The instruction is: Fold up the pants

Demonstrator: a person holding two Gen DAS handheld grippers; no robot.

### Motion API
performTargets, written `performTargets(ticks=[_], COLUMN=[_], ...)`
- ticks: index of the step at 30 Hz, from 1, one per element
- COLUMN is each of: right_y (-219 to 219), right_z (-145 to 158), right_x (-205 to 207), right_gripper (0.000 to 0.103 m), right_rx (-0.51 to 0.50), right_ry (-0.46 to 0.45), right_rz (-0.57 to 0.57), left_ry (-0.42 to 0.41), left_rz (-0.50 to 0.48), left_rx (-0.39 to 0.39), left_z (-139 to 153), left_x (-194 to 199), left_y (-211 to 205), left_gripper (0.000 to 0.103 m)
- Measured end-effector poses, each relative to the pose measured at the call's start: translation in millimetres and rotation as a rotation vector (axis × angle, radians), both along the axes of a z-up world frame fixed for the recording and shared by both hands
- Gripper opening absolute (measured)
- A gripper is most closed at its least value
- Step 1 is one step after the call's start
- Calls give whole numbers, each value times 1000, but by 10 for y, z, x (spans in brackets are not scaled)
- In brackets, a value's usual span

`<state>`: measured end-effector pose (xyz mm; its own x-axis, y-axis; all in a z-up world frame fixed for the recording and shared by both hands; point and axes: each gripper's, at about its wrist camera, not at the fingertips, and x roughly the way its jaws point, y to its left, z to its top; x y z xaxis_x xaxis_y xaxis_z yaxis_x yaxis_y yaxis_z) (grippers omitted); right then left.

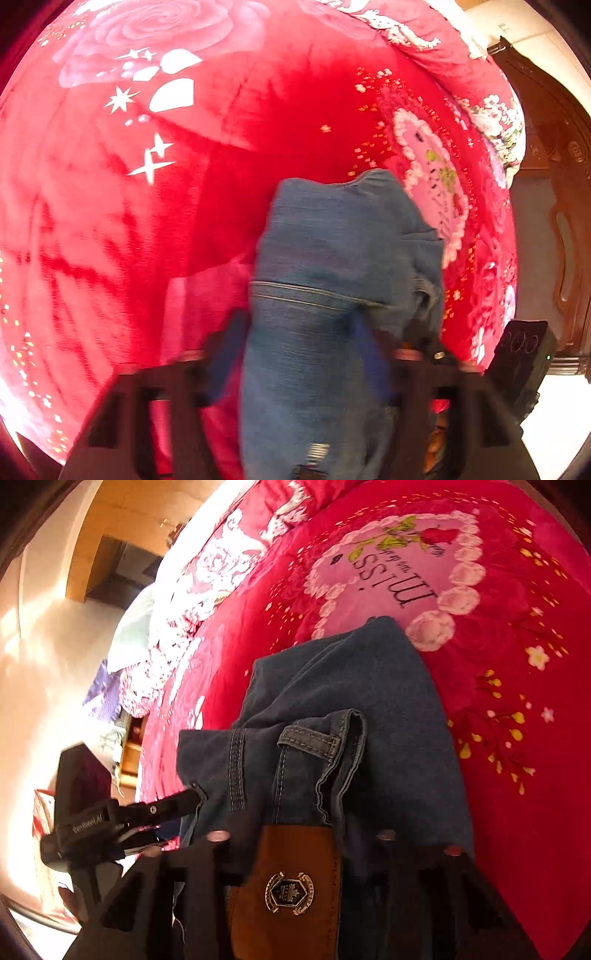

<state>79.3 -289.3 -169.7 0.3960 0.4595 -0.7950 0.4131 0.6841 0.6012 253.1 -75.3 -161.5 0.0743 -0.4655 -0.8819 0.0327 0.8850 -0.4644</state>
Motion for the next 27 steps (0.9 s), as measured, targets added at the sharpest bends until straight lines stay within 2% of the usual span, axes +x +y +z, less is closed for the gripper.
performTargets(ticks=[2, 3, 4, 6, 7, 8, 9, 11, 12, 13, 14, 16, 18, 20, 22, 25, 27], right_y=[-28, -69, -95, -224, -282, -334, -378, -453, -463, -462, -478, -575, -660, -685, -657, -571, -511], right_z=[107, 217, 346, 549, 604, 605, 561, 307, 161, 35, -32, 34, 145, 280, 332, 387, 414], right_x=[81, 115, 127, 195, 219, 265, 297, 309, 308, 289, 251, 106, -51, -262, -455, -692, -831], right_gripper=[24, 12, 9, 9, 9, 9, 9, 10, 14, 14, 13, 18, 36, 48, 50, 53, 53], right_rx=[37, 41, 34, 38, 23, -3, -40, -91, -119, -158, -152, -102, -37, 0, 33, 57, 69], right_ry=[-35, -66, -95, -161, -172, -173, -154, -55, 0, 48, 53, 17, -23, -42, -40, -15, -7], right_rz=[28, 27, 27, 20, 12, 11, 17, 15, 22, 33, 35, -27, -81, -97, -102, -107, -124], left_ry=[-29, -56, -71, -77, -84, -103, -117, -131, -149, -166, -169, -138, -85, -45, -20, 42, 122], left_rz=[24, 34, 44, 70, 70, 57, 31, -22, -36, -48, -60, -69, -55, -34, -22, -14, 13], left_rx=[-4, -12, -19, -34, -20, 27, 96, 219, 253, 271, 264, 218, 161, 96, 54, -20, -103], left_z=[75, 147, 180, 174, 145, 95, 24, -104, -121, -104, -76, -34, 4, 63, 98, 91, -13], left_x=[-29, -50, -62, -42, -19, 17, 52, 80, 69, 53, 33, -2, -40, -145, -264, -546, -726], left_y=[-36, -55, -63, -93, -137, -216, -319, -470, -520, -560, -556, -465, -291, -97, 31, 137, 165], left_gripper=[44, 44, 44, 44, 44, 44, 46, 52, 57, 58, 58, 57, 53, 53, 55, 65, 70])
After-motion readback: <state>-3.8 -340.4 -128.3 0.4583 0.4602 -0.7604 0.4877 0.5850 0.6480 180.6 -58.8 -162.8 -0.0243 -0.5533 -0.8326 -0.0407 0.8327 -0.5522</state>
